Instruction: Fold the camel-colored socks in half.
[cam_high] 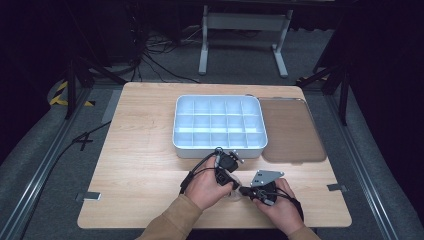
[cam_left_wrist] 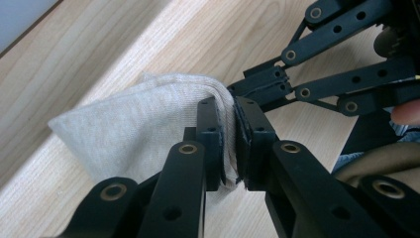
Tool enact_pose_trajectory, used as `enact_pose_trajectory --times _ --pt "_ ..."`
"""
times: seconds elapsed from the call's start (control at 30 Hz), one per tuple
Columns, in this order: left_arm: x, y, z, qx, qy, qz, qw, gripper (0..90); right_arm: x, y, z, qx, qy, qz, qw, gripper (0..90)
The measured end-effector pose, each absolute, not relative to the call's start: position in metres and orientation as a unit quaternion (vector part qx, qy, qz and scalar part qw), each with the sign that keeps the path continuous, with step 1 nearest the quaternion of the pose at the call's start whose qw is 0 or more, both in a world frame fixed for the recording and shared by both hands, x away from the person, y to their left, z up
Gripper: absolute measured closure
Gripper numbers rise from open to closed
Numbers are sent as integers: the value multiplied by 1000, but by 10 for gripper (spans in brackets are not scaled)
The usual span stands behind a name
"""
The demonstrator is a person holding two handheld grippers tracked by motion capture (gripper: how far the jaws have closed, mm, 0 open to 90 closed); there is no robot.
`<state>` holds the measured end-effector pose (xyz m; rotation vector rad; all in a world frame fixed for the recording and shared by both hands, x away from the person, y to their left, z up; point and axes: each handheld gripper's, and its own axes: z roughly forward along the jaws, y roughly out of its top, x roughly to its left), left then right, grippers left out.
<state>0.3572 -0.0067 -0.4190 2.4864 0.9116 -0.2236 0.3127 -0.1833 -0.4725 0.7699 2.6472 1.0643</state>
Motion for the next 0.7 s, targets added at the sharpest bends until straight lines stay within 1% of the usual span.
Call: enact_pose_trajectory --times 0.13,0.17,0.23,0.27,0.3,0.37,0.43,0.5,0.7 --pt "357 -9 -423 909 329 -88 239 799 313 -183 -473 260 891 361 94 895" --pt "357 -9 -423 909 329 -88 239 781 313 -183 -473 260 891 361 94 895" --pt "358 -8 -424 906 326 -99 252 703 313 -184 -472 262 891 358 93 846" --pt "358 -8 -424 906 326 -99 252 655 313 -184 -472 262 891 358 93 846" --pt "357 -7 -423 903 329 -97 258 655 312 -185 -471 264 892 355 92 823" --pt "356 -2 -419 902 323 -99 270 593 310 -189 -468 264 891 356 96 814" --pt "354 5 -411 900 311 -101 287 565 309 -194 -464 268 888 360 98 809" --pt "354 12 -405 894 313 -105 303 546 308 -200 -457 272 884 366 103 808" --pt "349 34 -392 899 308 -66 306 535 308 -202 -437 264 876 388 114 810"
